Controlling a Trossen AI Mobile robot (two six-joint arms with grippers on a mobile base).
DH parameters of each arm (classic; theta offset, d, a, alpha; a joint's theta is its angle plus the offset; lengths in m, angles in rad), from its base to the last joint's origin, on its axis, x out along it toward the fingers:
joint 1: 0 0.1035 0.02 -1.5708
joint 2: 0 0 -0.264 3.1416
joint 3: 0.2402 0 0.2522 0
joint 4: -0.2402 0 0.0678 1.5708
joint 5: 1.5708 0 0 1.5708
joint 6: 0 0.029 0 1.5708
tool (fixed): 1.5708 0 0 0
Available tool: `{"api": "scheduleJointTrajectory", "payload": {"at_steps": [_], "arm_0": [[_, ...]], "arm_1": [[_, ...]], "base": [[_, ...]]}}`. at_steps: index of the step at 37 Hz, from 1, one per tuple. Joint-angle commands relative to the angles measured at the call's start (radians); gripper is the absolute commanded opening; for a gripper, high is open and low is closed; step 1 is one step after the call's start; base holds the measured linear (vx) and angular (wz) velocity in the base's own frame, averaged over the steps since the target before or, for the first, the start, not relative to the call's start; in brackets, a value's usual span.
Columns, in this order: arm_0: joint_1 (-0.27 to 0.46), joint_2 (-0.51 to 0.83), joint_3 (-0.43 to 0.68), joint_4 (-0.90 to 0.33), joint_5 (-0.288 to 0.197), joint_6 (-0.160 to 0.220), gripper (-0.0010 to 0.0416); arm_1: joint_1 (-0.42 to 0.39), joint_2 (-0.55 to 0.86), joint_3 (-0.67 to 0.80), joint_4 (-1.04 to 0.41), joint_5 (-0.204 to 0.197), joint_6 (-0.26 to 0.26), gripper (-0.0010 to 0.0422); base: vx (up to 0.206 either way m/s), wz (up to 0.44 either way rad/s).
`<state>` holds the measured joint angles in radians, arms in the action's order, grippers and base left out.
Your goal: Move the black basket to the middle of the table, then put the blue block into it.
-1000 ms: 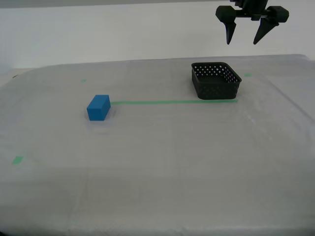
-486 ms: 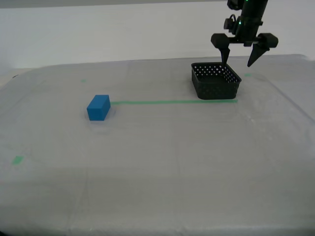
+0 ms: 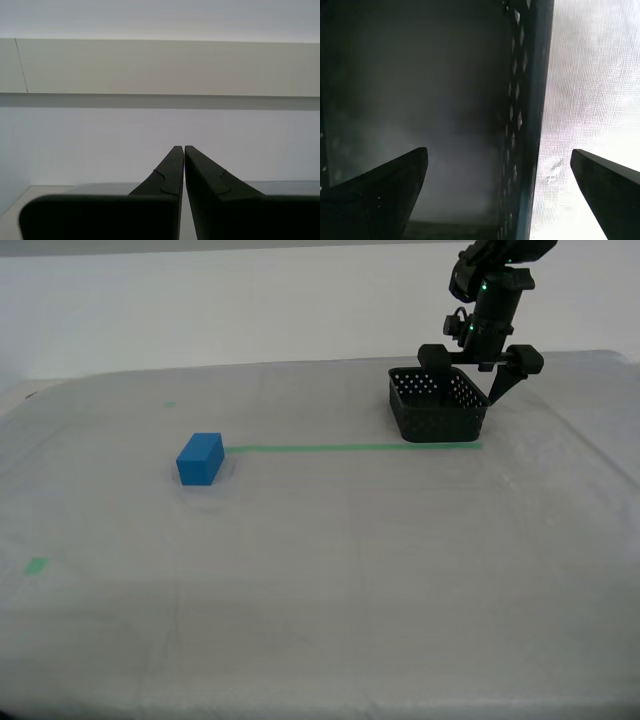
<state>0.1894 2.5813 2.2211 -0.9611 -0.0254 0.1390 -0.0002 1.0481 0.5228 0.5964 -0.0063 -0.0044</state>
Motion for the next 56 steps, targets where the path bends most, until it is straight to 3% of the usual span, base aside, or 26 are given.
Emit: {"api": "scheduleJointTrajectory", "payload": {"at_steps": [1, 16, 26, 56], "arm_0": [[0.002, -0.002, -0.004, 0.026, 0.028, 0.023, 0.0400], [0.005, -0.002, -0.056, 0.097, 0.028, 0.041, 0.0378], [0.007, -0.002, -0.059, 0.107, 0.053, 0.045, 0.0330], [0.008, -0.002, -0.059, 0.116, 0.056, 0.072, 0.0056]], "arm_1": [[0.000, 0.000, 0.000, 0.003, -0.001, 0.002, 0.0000], [0.000, 0.000, 0.000, 0.003, -0.001, 0.002, 0.0000], [0.000, 0.000, 0.000, 0.003, -0.001, 0.002, 0.0000], [0.000, 0.000, 0.000, 0.003, -0.001, 0.002, 0.0000]], "base": [[0.000, 0.000], [0.000, 0.000], [0.000, 0.000], [0.000, 0.000]]}}
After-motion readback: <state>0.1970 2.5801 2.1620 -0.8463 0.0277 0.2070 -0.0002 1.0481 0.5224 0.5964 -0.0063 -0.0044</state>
